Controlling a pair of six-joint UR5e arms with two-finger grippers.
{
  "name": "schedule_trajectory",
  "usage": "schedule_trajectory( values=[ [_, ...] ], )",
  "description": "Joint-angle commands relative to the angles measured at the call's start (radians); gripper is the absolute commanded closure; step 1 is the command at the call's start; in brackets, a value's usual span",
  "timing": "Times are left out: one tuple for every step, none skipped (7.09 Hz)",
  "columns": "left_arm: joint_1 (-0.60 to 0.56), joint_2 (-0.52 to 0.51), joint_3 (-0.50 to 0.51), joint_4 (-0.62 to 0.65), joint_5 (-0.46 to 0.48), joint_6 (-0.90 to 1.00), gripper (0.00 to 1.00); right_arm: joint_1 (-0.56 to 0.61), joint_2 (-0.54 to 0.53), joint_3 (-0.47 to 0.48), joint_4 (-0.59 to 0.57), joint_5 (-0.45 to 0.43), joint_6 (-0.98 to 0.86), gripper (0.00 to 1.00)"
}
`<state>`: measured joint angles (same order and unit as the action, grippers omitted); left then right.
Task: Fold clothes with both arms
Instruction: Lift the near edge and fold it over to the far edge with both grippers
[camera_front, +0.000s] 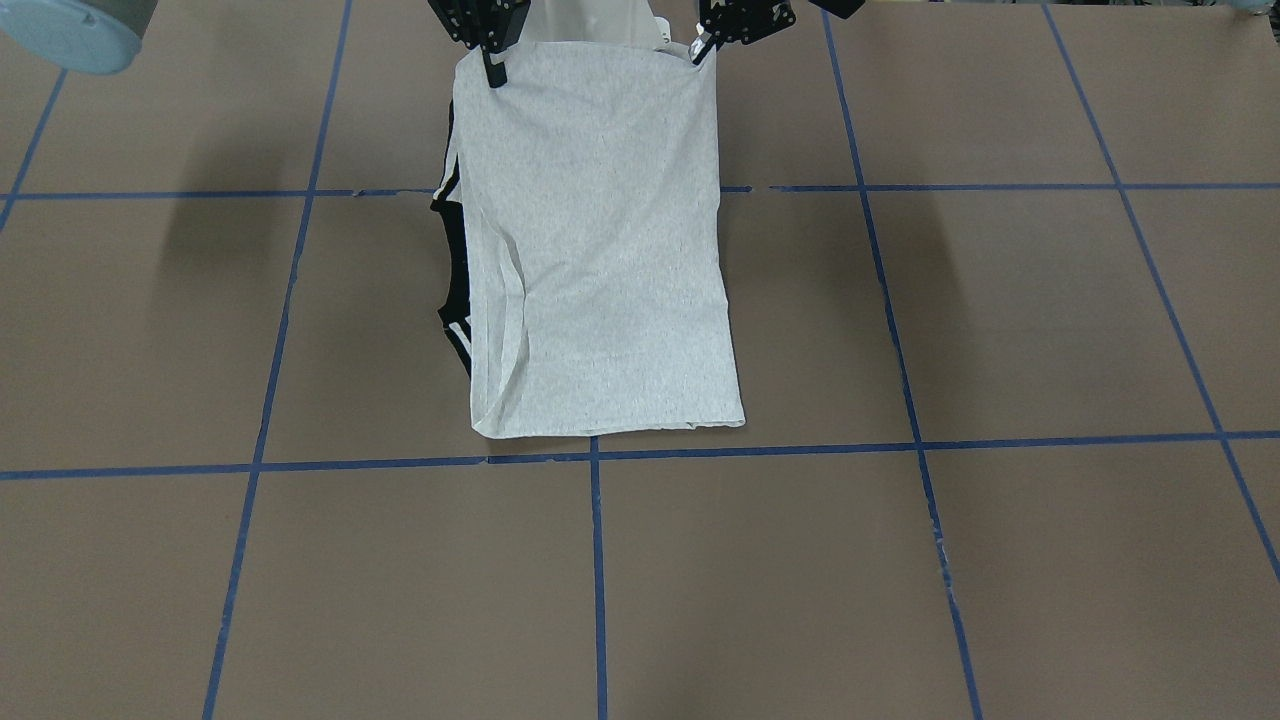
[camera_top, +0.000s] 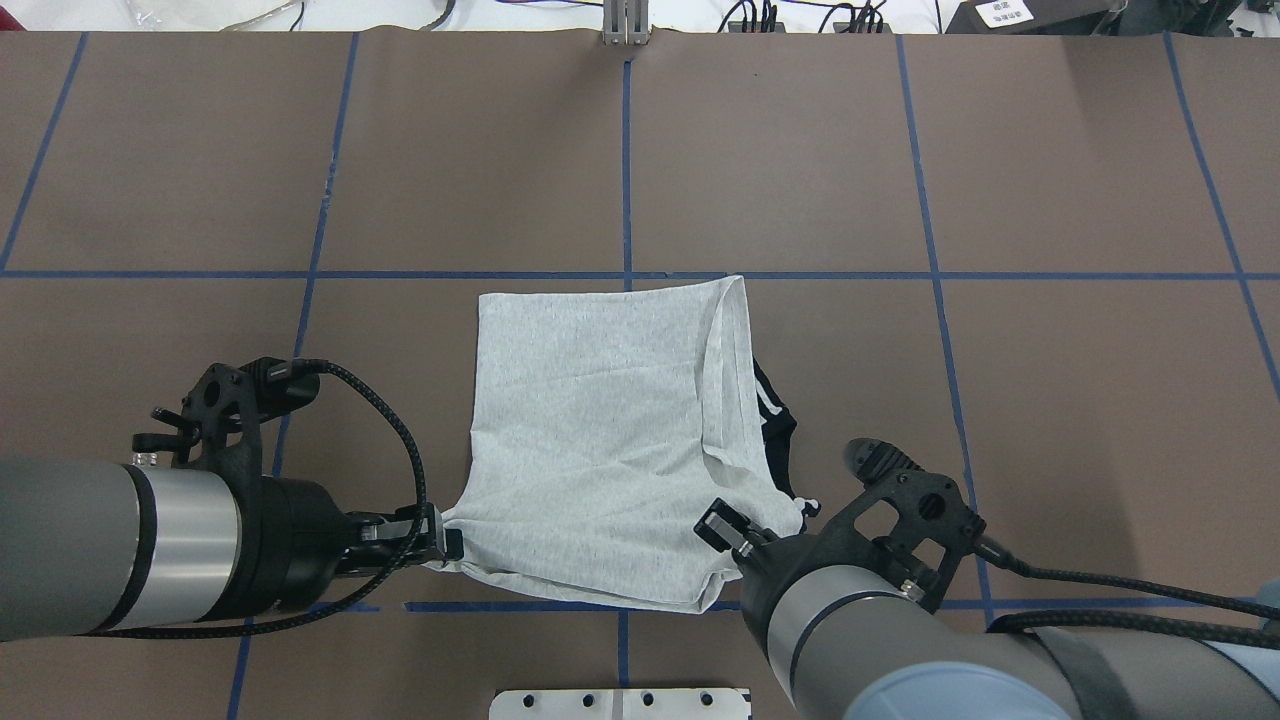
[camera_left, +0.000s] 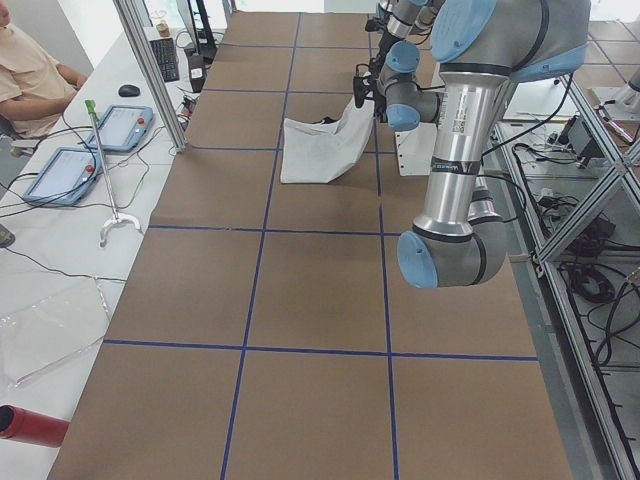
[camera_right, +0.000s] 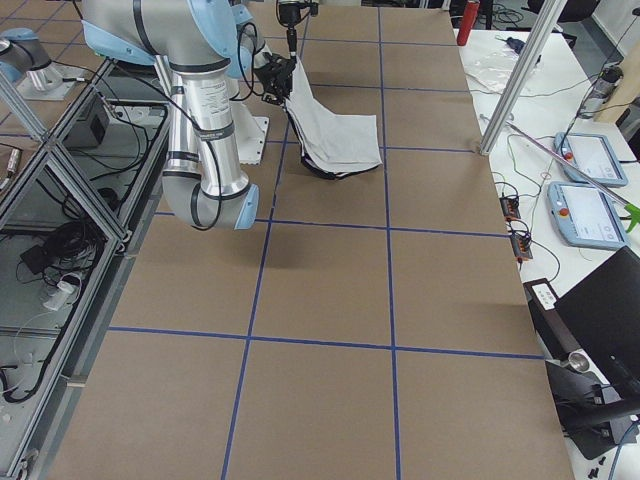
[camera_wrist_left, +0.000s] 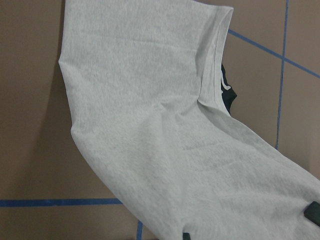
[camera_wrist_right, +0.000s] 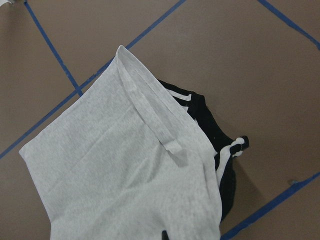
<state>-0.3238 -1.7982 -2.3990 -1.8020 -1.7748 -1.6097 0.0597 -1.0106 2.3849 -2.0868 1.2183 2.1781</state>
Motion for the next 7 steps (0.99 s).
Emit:
schedule_trajectory(
  values=[
    [-0.062,-0.100,0.174,0.015,-0.002,0.007,1.00,0.114,0.053,-0.254,0.203,0.003,-0.076,1.00],
    [-0.096,-0.154,0.275,0.013,0.000,0.078,1.00,0.171,0.053,-0.360,0.302,0.007,-0.128,1.00],
    [-0.134,-0.171,0.337,0.001,0.015,0.138,1.00,0.224,0.053,-0.421,0.356,0.013,-0.164,1.00],
    [-0.173,-0.173,0.387,-0.043,0.015,0.169,1.00,0.259,0.055,-0.481,0.393,0.018,-0.184,1.00],
    [-0.202,-0.190,0.449,-0.078,0.015,0.189,1.00,0.285,0.055,-0.539,0.448,0.036,-0.199,1.00],
    [-0.221,-0.225,0.528,-0.108,0.015,0.194,1.00,0.304,0.062,-0.597,0.494,0.036,-0.213,1.00],
    [-0.230,-0.248,0.608,-0.150,0.015,0.195,1.00,0.317,0.097,-0.686,0.528,0.038,-0.225,1.00]
  ],
)
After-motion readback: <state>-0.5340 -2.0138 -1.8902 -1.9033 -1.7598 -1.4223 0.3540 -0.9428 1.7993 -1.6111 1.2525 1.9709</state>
